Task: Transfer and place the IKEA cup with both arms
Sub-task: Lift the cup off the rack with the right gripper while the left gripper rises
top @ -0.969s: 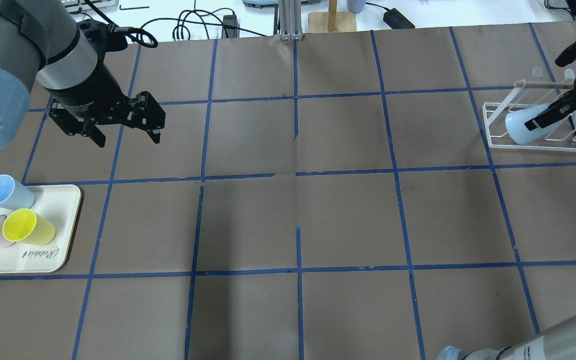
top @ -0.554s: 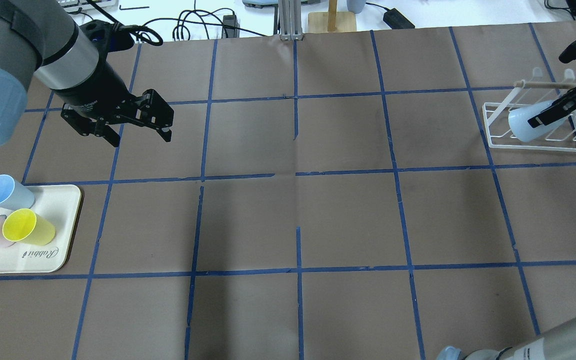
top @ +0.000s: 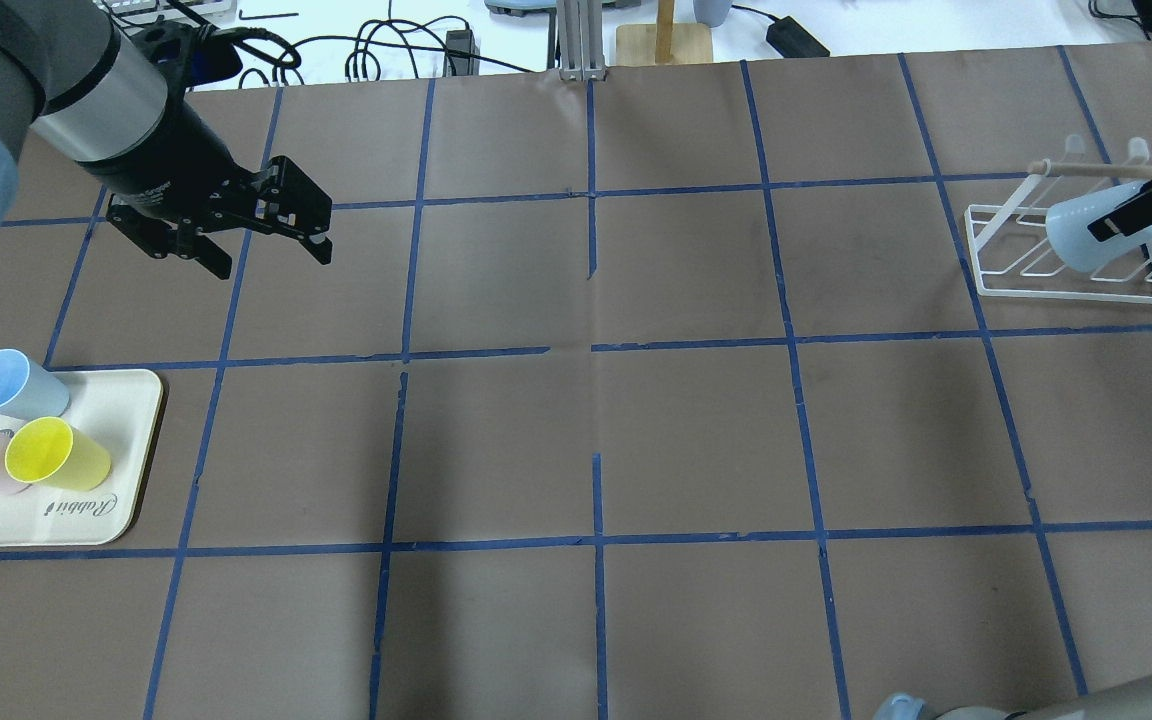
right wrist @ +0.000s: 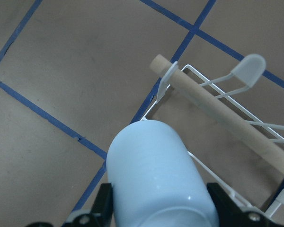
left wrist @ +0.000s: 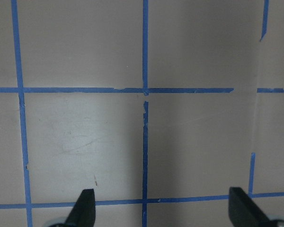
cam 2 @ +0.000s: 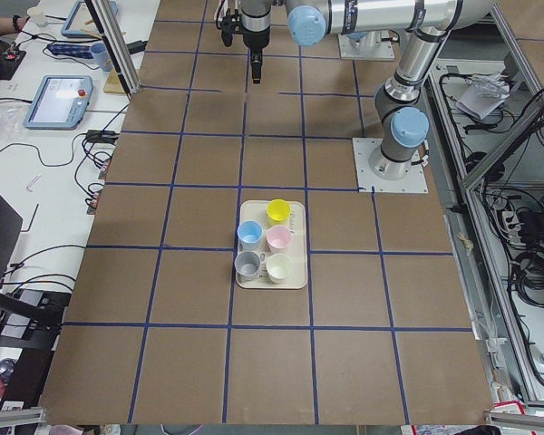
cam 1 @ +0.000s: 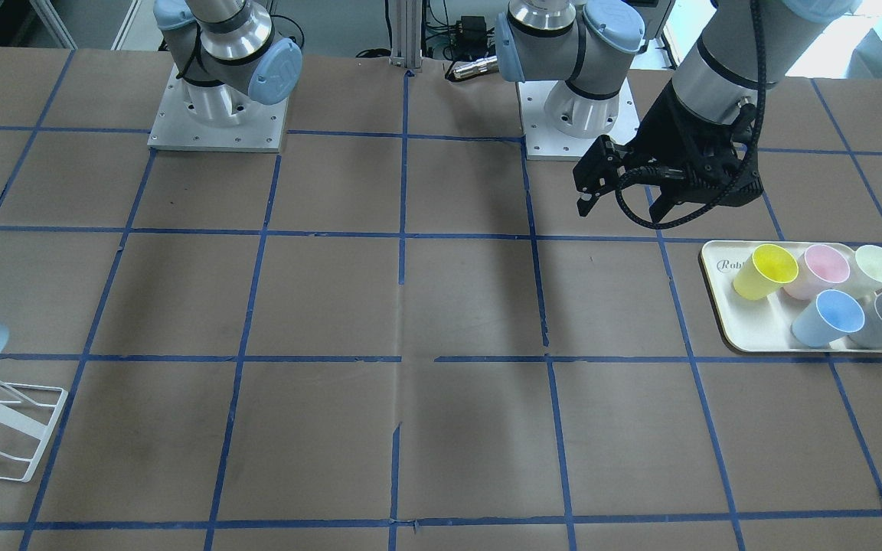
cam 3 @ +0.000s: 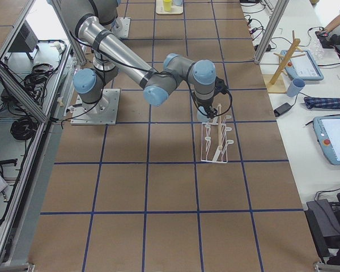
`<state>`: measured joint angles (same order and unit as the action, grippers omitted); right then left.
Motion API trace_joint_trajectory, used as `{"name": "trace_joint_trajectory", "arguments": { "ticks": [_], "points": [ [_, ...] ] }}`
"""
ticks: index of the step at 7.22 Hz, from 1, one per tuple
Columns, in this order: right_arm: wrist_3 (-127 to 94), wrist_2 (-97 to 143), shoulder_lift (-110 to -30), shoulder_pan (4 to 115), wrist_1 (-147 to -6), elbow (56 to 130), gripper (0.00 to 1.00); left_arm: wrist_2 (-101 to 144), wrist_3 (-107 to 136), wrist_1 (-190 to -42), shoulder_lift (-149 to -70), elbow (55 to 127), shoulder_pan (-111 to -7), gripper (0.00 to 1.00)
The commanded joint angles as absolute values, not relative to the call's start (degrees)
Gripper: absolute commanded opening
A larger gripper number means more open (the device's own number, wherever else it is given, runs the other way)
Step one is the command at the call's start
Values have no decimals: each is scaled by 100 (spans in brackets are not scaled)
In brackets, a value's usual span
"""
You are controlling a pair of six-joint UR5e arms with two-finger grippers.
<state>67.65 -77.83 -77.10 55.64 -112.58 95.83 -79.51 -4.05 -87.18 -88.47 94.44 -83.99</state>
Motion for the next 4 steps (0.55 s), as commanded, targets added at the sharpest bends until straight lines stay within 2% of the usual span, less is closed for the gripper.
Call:
{"name": "trace_joint_trajectory", "arguments": {
  "ticks": [1,4],
  "points": [
    [6767,-8076,-8093,5563,-11084,9580,56,-6685,-334,-8806,-8816,9448,-8027,100],
    [6776,-8096,-8892,5572,-10094,9528,55,-4997,-334,-9210,-8719,9448,-7700,100]
  ]
}}
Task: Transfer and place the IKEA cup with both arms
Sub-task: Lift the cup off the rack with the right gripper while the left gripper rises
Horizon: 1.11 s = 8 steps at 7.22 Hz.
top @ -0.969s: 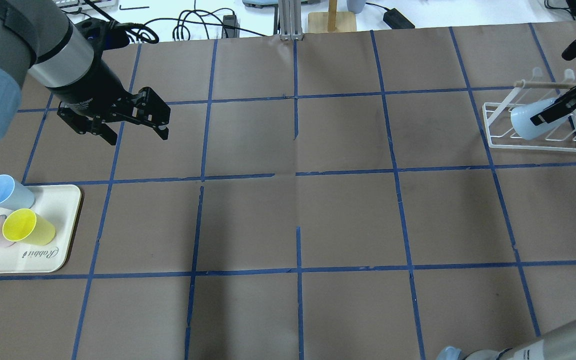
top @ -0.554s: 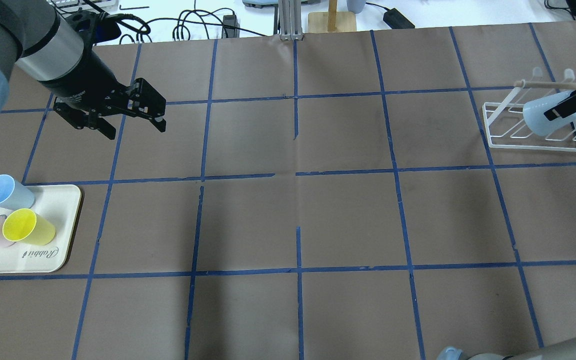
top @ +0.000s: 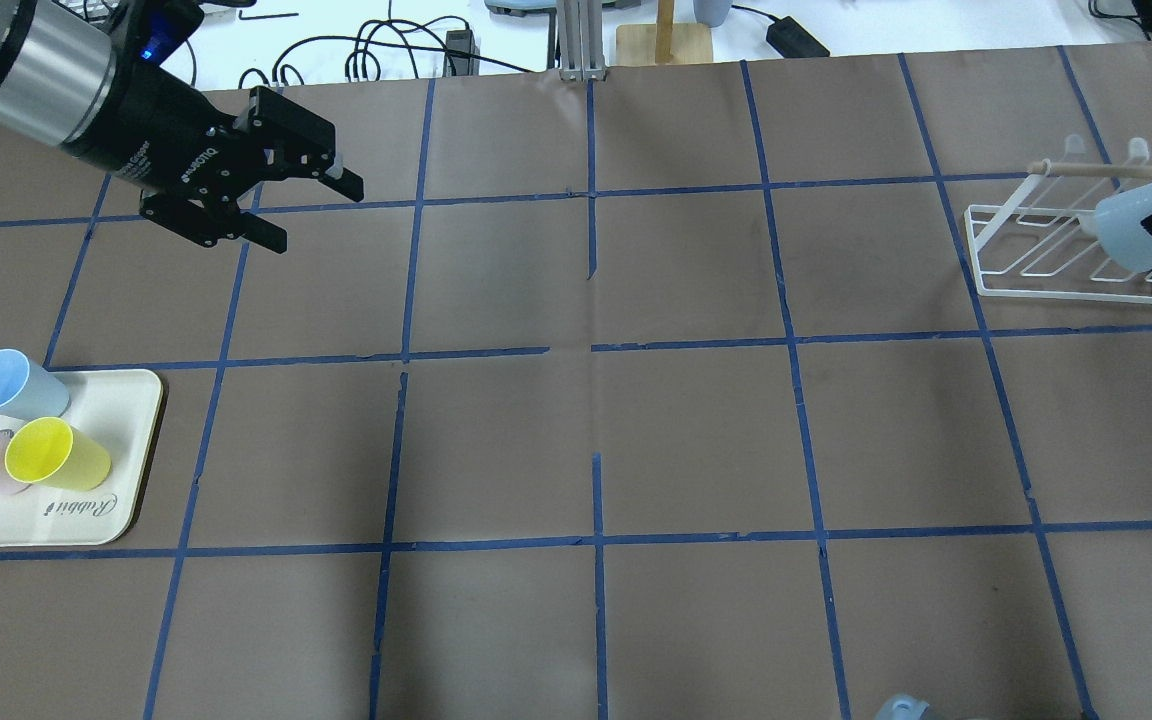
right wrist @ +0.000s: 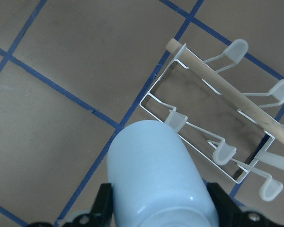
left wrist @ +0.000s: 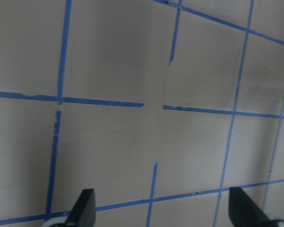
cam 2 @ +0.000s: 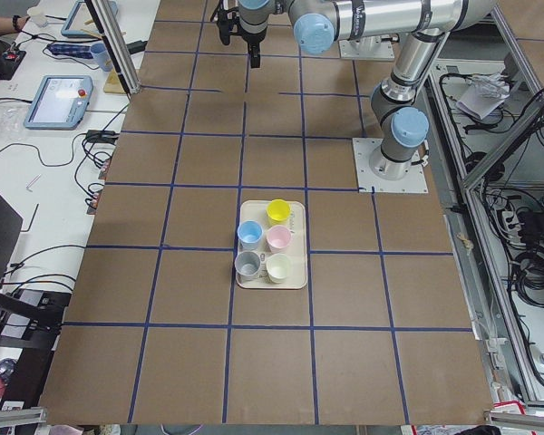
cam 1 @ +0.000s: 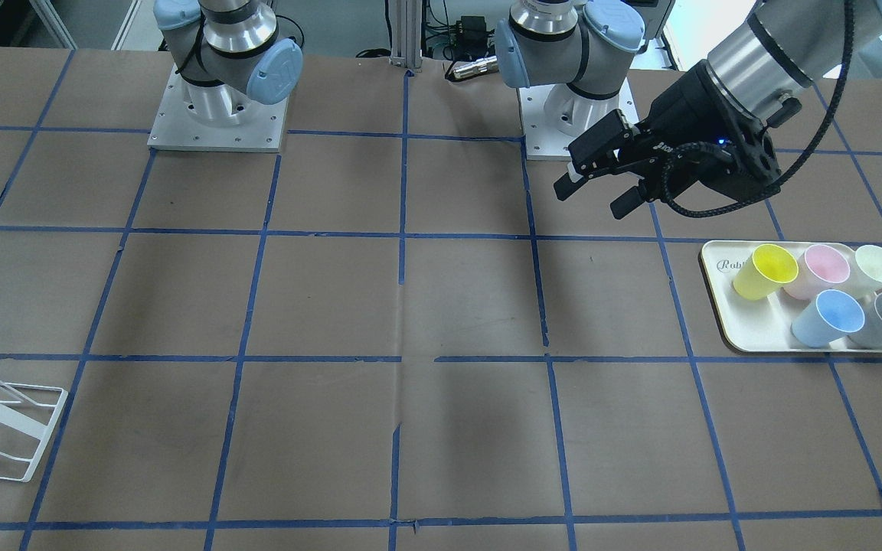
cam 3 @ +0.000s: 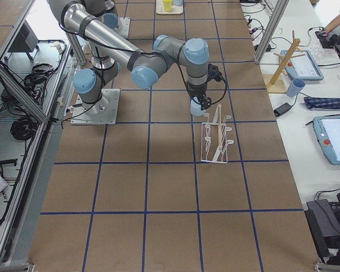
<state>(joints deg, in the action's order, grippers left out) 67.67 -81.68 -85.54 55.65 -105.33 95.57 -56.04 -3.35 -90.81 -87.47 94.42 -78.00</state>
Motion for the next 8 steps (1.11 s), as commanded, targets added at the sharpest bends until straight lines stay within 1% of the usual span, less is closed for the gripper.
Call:
{"name": "trace_joint_trajectory", "arguments": {
  "ticks": [1,3,4,6,8],
  "points": [
    [6776,-7329,-9103,5572,-9751,9536,54,-4609,-334,-9220,-8727,9466,-7543,100],
    [6873,-6316,-9193,5642,-8960,9336,54,-3828,-334,-9543,-8684,9466,-7339,100],
    [7143,-5667,-9185,5808,-8199,9203,54,-3380,-325,-9693,-8640,9579,-7330,100],
    [7409,-4672,-9193,6282,-7719,9176,54,-2423,-325,-9896,-8648,9711,-7312,100],
    [7444,-3976,-9185,7063,-7411,9176,51,-1709,-325,-9879,-8727,9791,-7382,100]
  ]
}}
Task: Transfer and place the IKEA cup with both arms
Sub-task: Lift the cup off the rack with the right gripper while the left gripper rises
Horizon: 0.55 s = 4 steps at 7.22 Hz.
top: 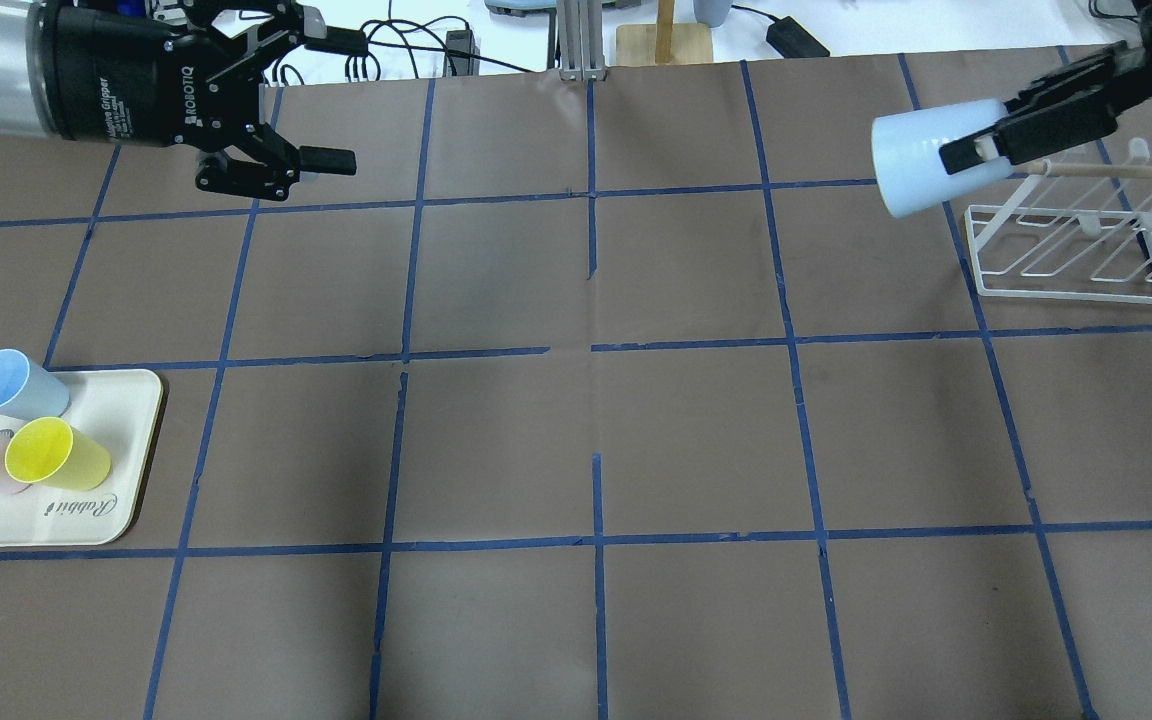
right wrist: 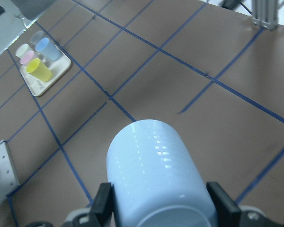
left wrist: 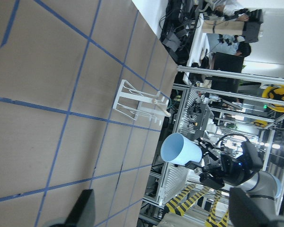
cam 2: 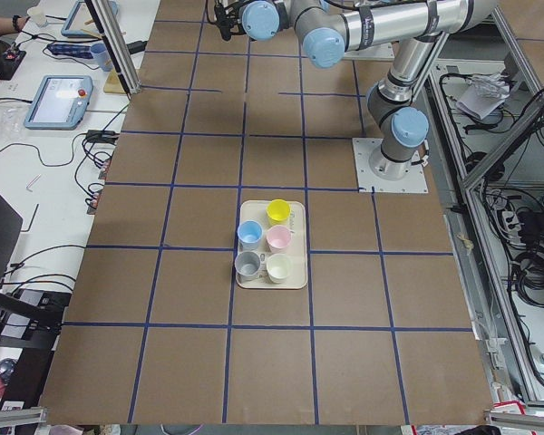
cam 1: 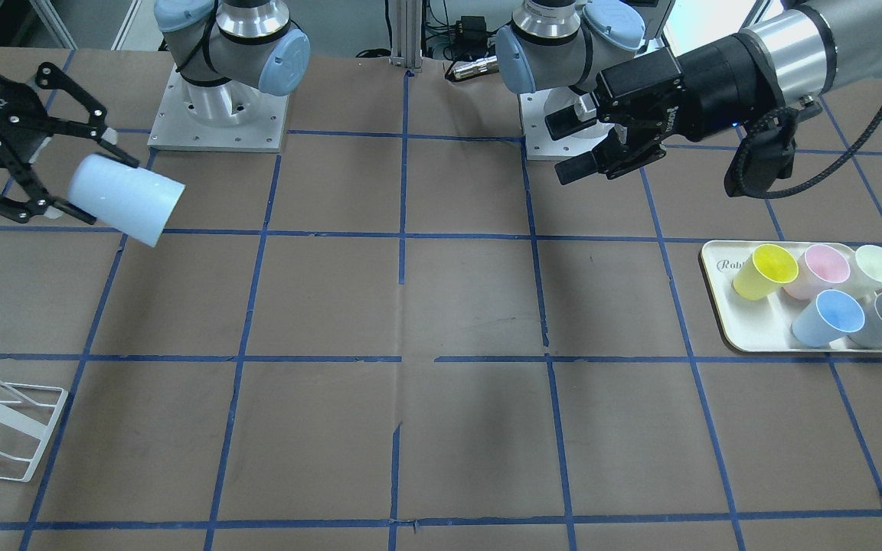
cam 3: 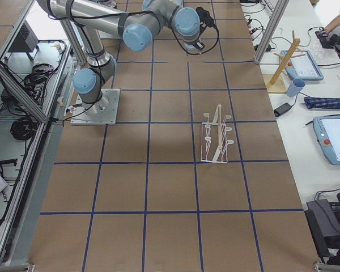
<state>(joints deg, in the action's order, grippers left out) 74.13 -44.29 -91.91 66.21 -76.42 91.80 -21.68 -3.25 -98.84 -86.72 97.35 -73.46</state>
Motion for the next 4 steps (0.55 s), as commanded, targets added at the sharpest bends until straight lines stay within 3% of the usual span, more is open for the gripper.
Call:
{"name": "trace_joint_trajectory", "arguments": {
  "ticks": [1,4],
  "points": [
    [7462,-3633,-9193,7362,-7374,9176,51,-1122,-316,-9844,-8788,9817,-7400,100],
    [7453,-2709,-9237,8172,-7365,9246,50,-1046,-334,-9817,-8789,9887,-7918,100]
  ]
}}
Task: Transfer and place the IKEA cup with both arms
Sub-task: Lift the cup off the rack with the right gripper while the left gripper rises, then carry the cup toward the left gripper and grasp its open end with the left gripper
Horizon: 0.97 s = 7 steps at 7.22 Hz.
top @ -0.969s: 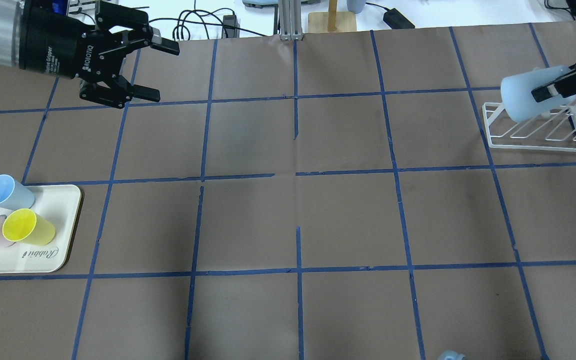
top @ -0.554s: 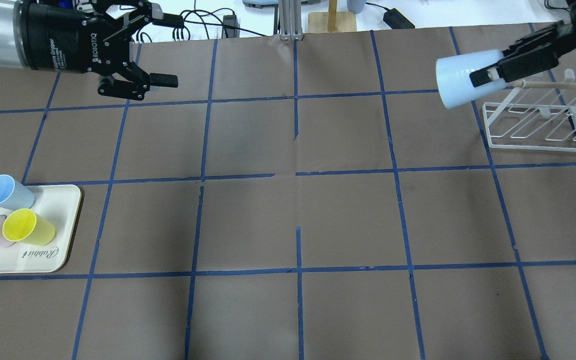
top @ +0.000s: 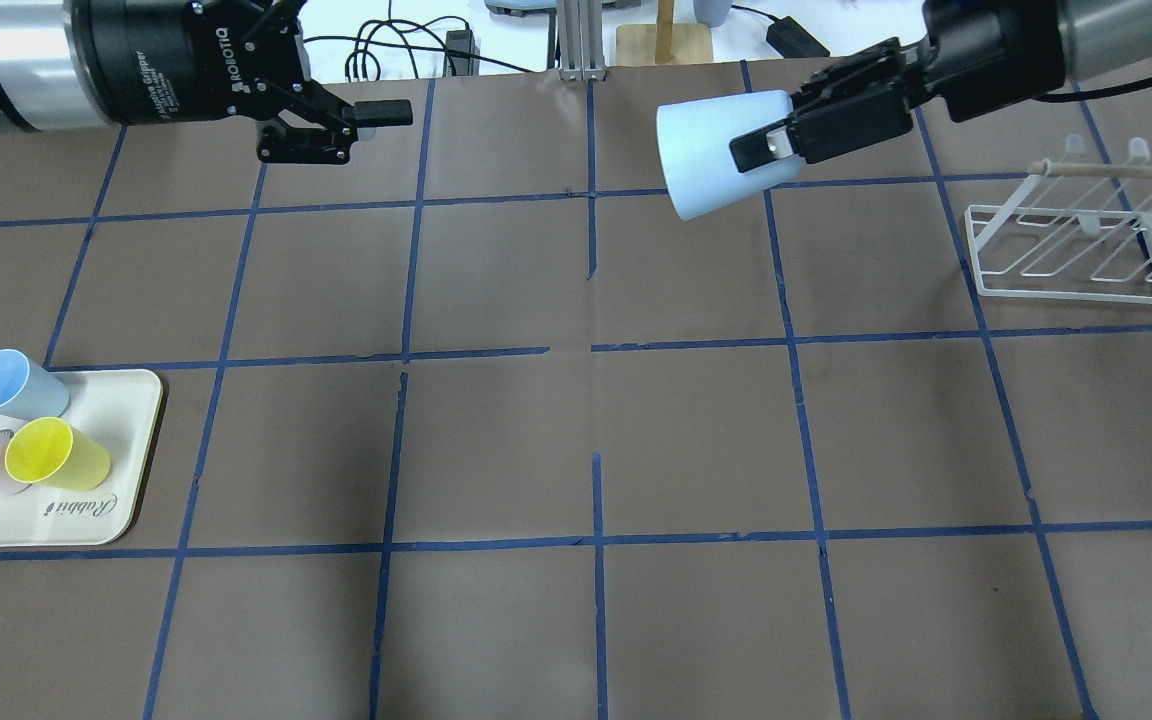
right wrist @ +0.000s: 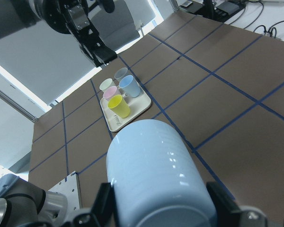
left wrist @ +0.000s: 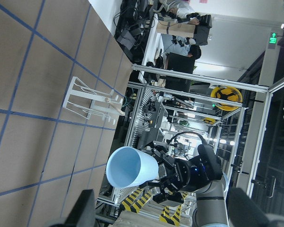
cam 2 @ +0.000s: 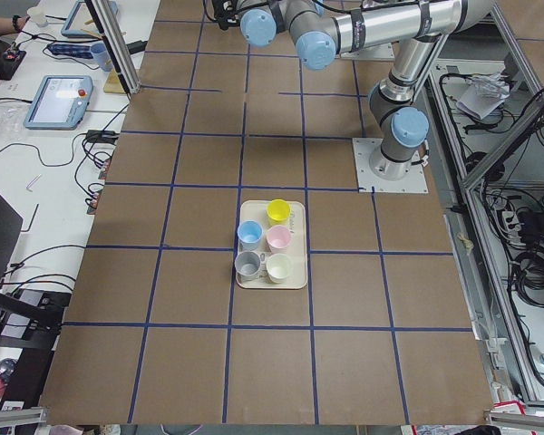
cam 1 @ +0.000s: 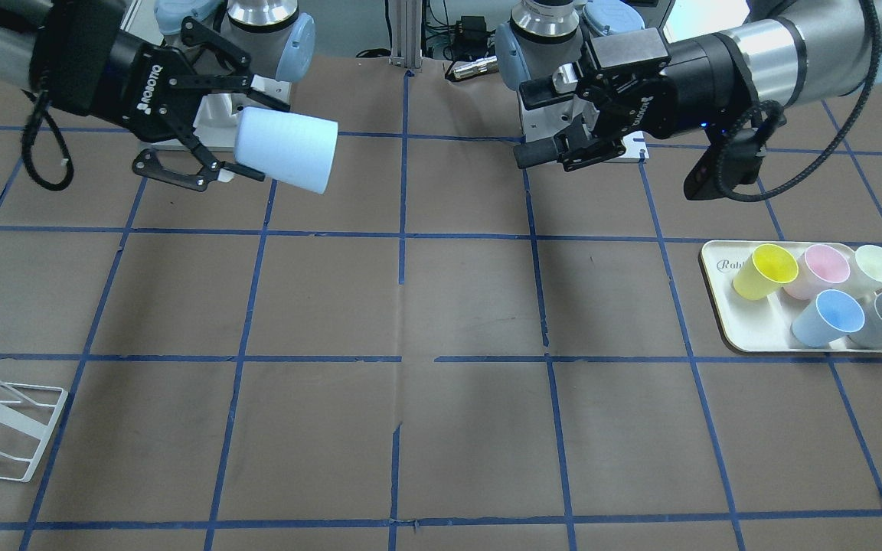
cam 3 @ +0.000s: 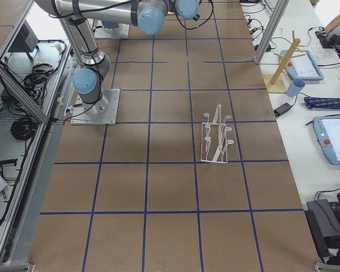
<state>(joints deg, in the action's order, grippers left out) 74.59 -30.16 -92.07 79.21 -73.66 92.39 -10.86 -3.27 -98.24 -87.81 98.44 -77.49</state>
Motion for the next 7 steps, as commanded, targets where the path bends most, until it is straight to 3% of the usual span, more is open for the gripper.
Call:
{"name": "trace_joint_trajectory", "arguments": {
  "ticks": [1,7],
  "points": [
    [7427,-2620,-9385,8287,-7357,9263,50,-1028,-334,-9809,-8780,10027,-7989,100],
    [7286,-2435,-9501,8420,-7409,9255,50,-220,-220,-9809,-8596,10248,-8497,100]
  ]
}}
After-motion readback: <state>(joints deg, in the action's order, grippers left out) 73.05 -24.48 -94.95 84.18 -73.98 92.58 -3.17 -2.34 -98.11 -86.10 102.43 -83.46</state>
